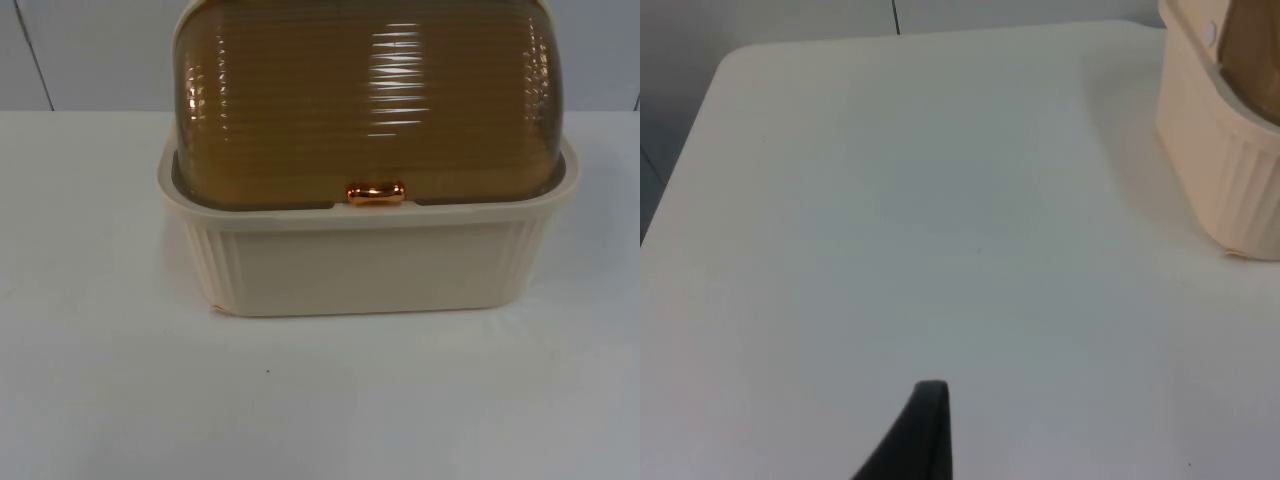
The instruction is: Open the box lid with the left hand, place the block into the box with the right hand, then close the box lid with the left hand.
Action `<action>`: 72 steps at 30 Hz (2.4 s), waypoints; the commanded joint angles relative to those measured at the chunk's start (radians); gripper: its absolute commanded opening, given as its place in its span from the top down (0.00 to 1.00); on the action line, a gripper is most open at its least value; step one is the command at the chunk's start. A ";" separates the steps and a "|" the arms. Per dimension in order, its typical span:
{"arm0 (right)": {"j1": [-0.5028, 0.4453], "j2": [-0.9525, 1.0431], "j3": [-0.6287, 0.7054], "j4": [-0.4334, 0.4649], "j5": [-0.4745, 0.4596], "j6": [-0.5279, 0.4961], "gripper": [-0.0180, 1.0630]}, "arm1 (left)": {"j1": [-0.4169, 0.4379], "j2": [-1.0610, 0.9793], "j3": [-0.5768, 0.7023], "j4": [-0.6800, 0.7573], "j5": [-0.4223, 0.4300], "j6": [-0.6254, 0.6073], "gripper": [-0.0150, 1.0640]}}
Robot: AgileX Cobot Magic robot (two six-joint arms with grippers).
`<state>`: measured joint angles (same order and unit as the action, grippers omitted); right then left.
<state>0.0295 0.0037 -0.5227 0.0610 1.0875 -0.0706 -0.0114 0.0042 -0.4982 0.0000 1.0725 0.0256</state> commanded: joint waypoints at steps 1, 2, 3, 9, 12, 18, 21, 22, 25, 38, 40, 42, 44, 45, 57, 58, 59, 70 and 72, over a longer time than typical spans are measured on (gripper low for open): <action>0.004 -0.004 0.005 0.005 -0.010 0.003 0.06 | -0.007 -0.004 0.003 -0.008 0.004 -0.004 0.02; 0.004 -0.004 0.005 0.005 -0.010 0.003 0.06 | -0.007 -0.004 0.003 -0.008 0.004 -0.004 0.02; 0.004 -0.004 0.005 0.005 -0.010 0.003 0.06 | -0.007 -0.004 0.003 -0.008 0.004 -0.004 0.02; 0.004 -0.004 0.005 -0.002 -0.010 0.003 0.06 | -0.007 -0.004 0.003 -0.008 0.004 -0.004 0.02; 0.004 -0.004 0.005 -0.006 -0.010 0.001 0.06 | -0.007 -0.004 0.003 -0.008 0.004 -0.004 0.02; 0.004 -0.004 0.005 -0.008 -0.008 -0.029 0.06 | -0.007 -0.004 0.003 -0.008 0.004 -0.004 0.02; 0.004 -0.004 0.005 -0.005 -0.008 -0.029 0.06 | -0.007 -0.004 0.003 -0.008 0.004 -0.004 0.02; 0.004 -0.004 0.005 -0.005 -0.008 -0.029 0.06 | -0.007 -0.004 0.003 -0.008 0.004 -0.004 0.02; 0.004 -0.004 0.005 -0.005 -0.008 -0.029 0.06 | -0.007 -0.004 0.003 -0.008 0.004 -0.004 0.02; 0.004 -0.004 0.005 -0.005 -0.008 -0.027 0.06 | -0.007 -0.004 0.003 -0.008 0.004 -0.004 0.02; 0.004 -0.004 0.005 -0.005 -0.008 -0.027 0.06 | -0.007 -0.004 0.003 -0.008 0.004 -0.004 0.02; 0.004 -0.004 0.005 -0.005 -0.008 -0.027 0.06 | -0.007 -0.004 0.003 -0.008 0.004 -0.004 0.02; 0.004 -0.004 0.005 -0.005 -0.008 -0.027 0.06 | -0.007 -0.004 0.003 -0.008 0.004 -0.004 0.02; 0.004 -0.004 0.005 -0.005 -0.008 -0.027 0.06 | -0.007 -0.004 0.003 -0.008 0.004 -0.004 0.02; 0.004 -0.004 0.005 -0.005 -0.008 -0.027 0.06 | -0.007 -0.004 0.003 -0.008 0.004 -0.004 0.02; 0.004 -0.004 0.005 -0.005 -0.008 -0.027 0.06 | -0.007 -0.004 0.003 -0.008 0.004 -0.004 0.02; 0.004 -0.004 0.005 -0.005 -0.008 -0.027 0.06 | -0.007 -0.004 0.003 -0.008 0.004 -0.004 0.02; 0.004 -0.004 0.005 -0.005 -0.008 -0.027 0.06 | -0.007 -0.004 0.003 -0.008 0.004 -0.004 0.02; 0.004 -0.004 0.005 -0.005 -0.008 -0.027 0.06 | -0.007 -0.004 0.003 -0.008 0.004 -0.004 0.02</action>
<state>0.0295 0.0037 -0.5227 0.0573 1.0856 -0.0921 -0.0114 0.0042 -0.4982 0.0000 1.0768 0.0256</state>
